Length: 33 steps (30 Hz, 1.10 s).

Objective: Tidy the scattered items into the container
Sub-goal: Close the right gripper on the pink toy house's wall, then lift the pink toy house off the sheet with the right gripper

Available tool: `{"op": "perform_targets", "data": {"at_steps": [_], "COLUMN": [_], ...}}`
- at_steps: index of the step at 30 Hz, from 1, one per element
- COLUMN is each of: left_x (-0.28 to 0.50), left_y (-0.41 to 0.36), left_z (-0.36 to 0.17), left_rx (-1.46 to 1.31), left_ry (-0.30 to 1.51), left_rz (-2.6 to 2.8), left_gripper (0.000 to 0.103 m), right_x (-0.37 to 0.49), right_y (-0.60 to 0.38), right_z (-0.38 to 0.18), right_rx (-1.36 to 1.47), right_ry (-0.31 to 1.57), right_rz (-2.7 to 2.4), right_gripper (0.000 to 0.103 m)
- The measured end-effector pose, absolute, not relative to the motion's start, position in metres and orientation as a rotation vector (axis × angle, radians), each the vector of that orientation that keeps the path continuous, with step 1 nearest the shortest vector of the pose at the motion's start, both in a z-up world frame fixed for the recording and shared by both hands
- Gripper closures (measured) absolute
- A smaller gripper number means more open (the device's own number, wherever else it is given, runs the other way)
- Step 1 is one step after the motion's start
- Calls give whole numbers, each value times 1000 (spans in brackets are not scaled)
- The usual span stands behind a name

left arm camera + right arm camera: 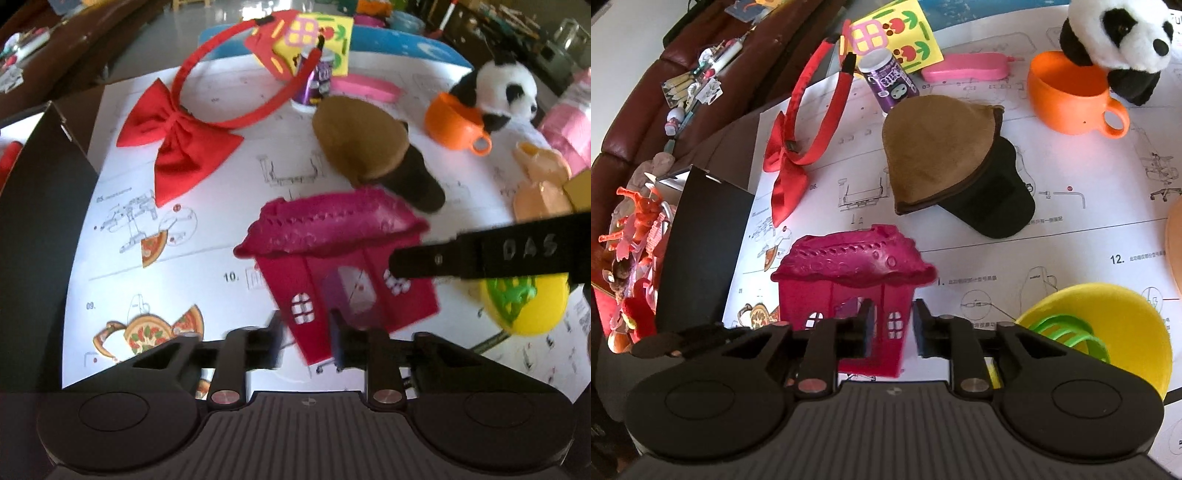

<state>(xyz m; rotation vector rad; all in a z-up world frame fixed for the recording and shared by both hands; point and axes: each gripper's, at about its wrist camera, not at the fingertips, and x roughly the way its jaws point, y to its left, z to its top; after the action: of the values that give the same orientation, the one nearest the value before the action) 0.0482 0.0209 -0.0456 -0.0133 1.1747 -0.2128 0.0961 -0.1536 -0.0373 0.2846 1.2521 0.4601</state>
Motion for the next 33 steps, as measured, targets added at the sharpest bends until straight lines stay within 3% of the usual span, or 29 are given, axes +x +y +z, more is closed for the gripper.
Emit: {"op": "perform_targets", "data": {"at_steps": [6, 8, 9, 12, 14, 16, 19, 26, 29, 30, 33], "left_x": [40, 37, 37, 39, 42, 44, 43, 42, 44, 45, 47], "left_y": [32, 35, 36, 41, 43, 45, 47, 53, 51, 50, 47], "left_z": [-43, -42, -42, -44, -45, -46, -45, -45, -44, -44, -45], "left_rx": [-57, -57, -58, -43, -35, -46, -66, -107, -92, -83, -50], "left_ry": [1177, 1178, 1179, 1181, 1184, 1186, 1175, 1180, 1184, 1182, 1177], "left_rz": [-234, -233, -232, -199, -179, -188, -205, -235, -235, -231, -213], "left_gripper": [87, 87, 85, 63, 61, 64, 84, 88, 79, 63, 61], "right_x": [94, 94, 94, 92, 91, 90, 93, 99, 98, 98, 98], "right_y": [-151, -147, -144, -138, -133, -128, -128, -133, -130, -129, -125], "right_z": [-40, -40, -40, -39, -36, -34, -32, -35, -38, -39, -42], "right_rx": [296, 278, 258, 232, 230, 211, 203, 219, 211, 208, 202], "right_ry": [1256, 1261, 1257, 1247, 1248, 1241, 1231, 1233, 1246, 1251, 1265], "right_rz": [470, 464, 460, 469, 494, 503, 486, 455, 466, 469, 478], "right_gripper": [65, 76, 80, 88, 89, 89, 89, 88, 88, 88, 88]}}
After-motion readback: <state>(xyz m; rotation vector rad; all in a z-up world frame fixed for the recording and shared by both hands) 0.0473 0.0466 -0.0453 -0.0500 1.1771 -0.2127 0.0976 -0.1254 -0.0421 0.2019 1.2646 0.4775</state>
